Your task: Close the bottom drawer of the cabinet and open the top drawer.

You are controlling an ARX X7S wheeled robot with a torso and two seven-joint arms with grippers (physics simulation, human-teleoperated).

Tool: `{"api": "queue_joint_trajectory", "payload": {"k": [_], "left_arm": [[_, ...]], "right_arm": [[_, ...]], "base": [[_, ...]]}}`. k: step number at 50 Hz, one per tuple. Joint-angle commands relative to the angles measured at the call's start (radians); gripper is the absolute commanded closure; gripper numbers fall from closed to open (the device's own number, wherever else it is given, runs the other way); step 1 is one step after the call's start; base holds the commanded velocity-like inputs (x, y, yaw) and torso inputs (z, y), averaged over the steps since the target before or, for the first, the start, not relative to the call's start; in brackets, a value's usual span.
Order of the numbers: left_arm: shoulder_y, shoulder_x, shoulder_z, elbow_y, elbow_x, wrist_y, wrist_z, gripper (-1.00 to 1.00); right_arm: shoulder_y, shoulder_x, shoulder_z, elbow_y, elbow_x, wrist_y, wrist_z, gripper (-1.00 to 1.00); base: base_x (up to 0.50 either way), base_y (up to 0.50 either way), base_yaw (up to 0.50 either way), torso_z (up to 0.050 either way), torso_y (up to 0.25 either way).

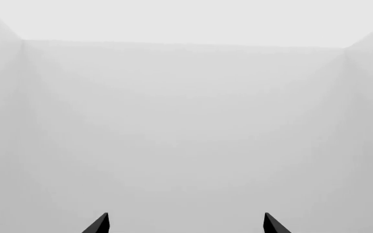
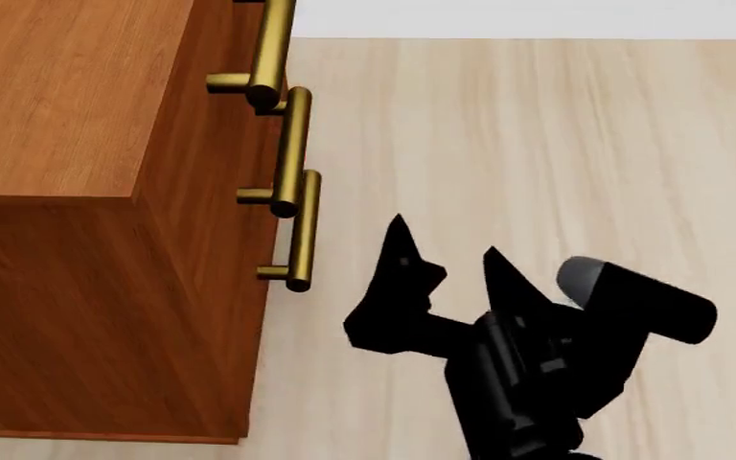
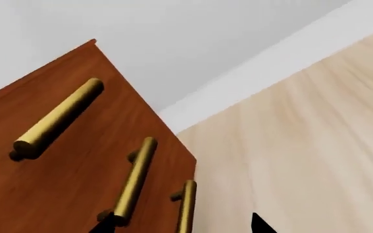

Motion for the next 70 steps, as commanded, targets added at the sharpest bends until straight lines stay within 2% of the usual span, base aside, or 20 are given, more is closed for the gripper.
{"api": "queue_joint_trajectory", "payload": {"k": [1, 14, 27, 43, 70], "left_arm": [[-0.017, -0.002, 0.011, 0.004, -0.013, -0.009, -0.014, -1.00], [-0.026, -0.008, 0.016, 0.008, -0.026, -0.012, -0.026, -1.00], [-0.015, -0.020, 0.006, 0.015, -0.037, -0.001, -0.033, -1.00], [-0.004, -0.033, -0.001, 0.015, -0.040, 0.013, -0.038, -1.00], [-0.010, -0.060, -0.009, 0.016, -0.060, 0.022, -0.051, -1.00]], "right_arm": [[0.065, -0.020, 0.082, -0.052, 0.158, 0.004, 0.097, -1.00], [0.132, -0.072, 0.131, -0.112, 0.290, -0.018, 0.223, -1.00], [0.199, -0.163, 0.107, -0.118, 0.390, -0.028, 0.321, -1.00], [0.273, -0.228, 0.062, -0.059, 0.436, -0.030, 0.334, -1.00], [0.371, -0.261, -0.001, 0.158, 0.417, -0.033, 0.264, -1.00]], "base": [[0.00, 0.00, 0.00, 0.000, 0.000], [0.00, 0.00, 0.00, 0.000, 0.000], [0.00, 0.00, 0.00, 0.000, 0.000], [0.00, 0.00, 0.00, 0.000, 0.000], [0.00, 0.00, 0.00, 0.000, 0.000]]}}
